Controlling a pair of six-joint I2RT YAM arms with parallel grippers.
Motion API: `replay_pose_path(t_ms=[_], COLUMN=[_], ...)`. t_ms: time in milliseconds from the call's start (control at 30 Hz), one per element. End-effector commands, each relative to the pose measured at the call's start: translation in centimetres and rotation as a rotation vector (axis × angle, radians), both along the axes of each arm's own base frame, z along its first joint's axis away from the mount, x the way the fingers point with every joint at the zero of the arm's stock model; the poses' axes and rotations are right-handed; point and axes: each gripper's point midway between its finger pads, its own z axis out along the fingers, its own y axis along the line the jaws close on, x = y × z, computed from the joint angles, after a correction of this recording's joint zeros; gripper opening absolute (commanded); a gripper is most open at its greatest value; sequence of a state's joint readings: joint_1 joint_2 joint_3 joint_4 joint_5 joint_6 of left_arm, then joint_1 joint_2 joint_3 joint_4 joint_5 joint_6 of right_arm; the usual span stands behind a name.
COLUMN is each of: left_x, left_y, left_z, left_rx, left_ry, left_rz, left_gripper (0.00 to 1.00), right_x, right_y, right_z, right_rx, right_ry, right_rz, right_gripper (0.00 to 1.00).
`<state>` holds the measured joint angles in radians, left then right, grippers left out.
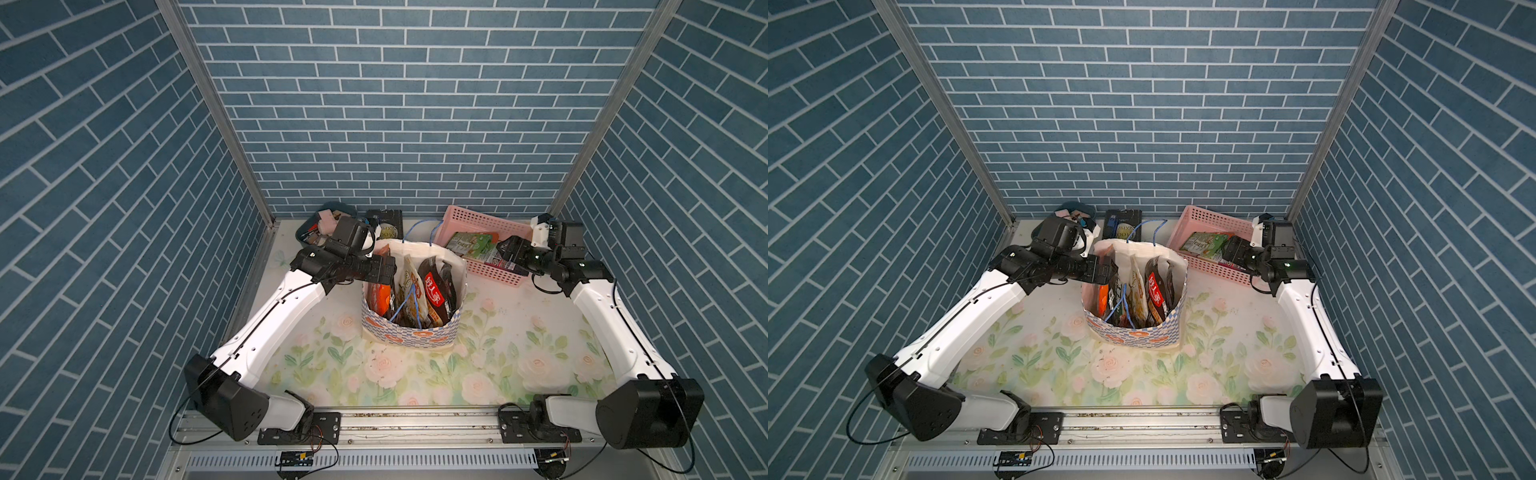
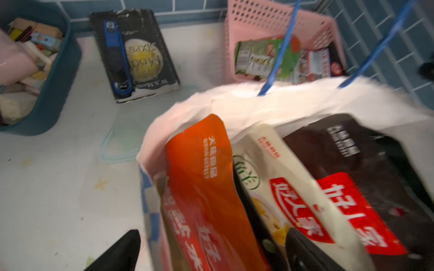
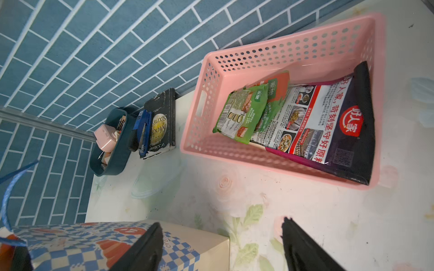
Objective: Place the condiment packets inside the bag
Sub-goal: Pick up the condiment packet from the storage box.
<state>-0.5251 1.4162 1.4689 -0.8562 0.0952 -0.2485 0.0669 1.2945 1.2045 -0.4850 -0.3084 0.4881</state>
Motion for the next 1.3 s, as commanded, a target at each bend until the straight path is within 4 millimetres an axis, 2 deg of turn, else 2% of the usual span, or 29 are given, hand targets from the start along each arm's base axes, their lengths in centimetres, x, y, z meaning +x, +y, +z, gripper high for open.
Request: replay_pose_path(t_ms=[0,200,267,400,467,533,733,833,1000,1133,1267], left_x=[-1.1,-0.9,-0.8,-0.8,-0.5,-0.2,0.2,0.3,0.3,0.3,0.2], left_y=[3.7,4.9,5.1,3.6,3.2,3.2,3.4,3.6,3.4,3.5,3.6], left_z=[-1.3,0.0,-0.6,-2.3,-2.2,-1.2,1.3,1.5,1.0,1.1,1.0], left_rx=[0.22,0.261,0.267,0.213,0.185,0.165,0.128,0.126,0.125,0.124,0.124], left_ry=[0.037,-0.007,-0.019,0.007,-0.004,-0.04,-0.13,-0.141,-0.13,-0.133,-0.134], left_rz=[0.064,0.098,0.1,0.061,0.064,0.076,0.104,0.112,0.108,0.109,0.11], left_gripper=[1.0,1.0,1.0,1.0,1.0,1.0,1.0,1.0,1.0,1.0,1.0], right_x=[0.7,1.5,1.9,3.6,4.6,5.8,10.2,12.3,16.0,17.9,18.5], right_y=[-0.2,-2.6,-3.1,-3.9,-4.3,-4.3,-2.3,-0.8,2.3,3.2,3.0], right_z=[-0.1,-3.3,-4.3,-6.0,-6.8,-7.1,-8.2,-9.4,-10.0,-12.3,-14.7], right_rx=[-0.002,-0.023,-0.028,-0.054,-0.071,-0.073,0.056,0.141,0.182,0.193,0.19], right_ry=[-0.03,0.072,0.097,0.134,0.151,0.141,0.129,0.134,0.112,0.154,0.2], right_rz=[0.035,-0.038,-0.051,-0.083,-0.099,-0.097,-0.052,-0.027,0.028,0.017,-0.028], right_gripper=[0.82,0.82,0.81,0.77,0.76,0.75,0.68,0.61,0.59,0.59,0.59])
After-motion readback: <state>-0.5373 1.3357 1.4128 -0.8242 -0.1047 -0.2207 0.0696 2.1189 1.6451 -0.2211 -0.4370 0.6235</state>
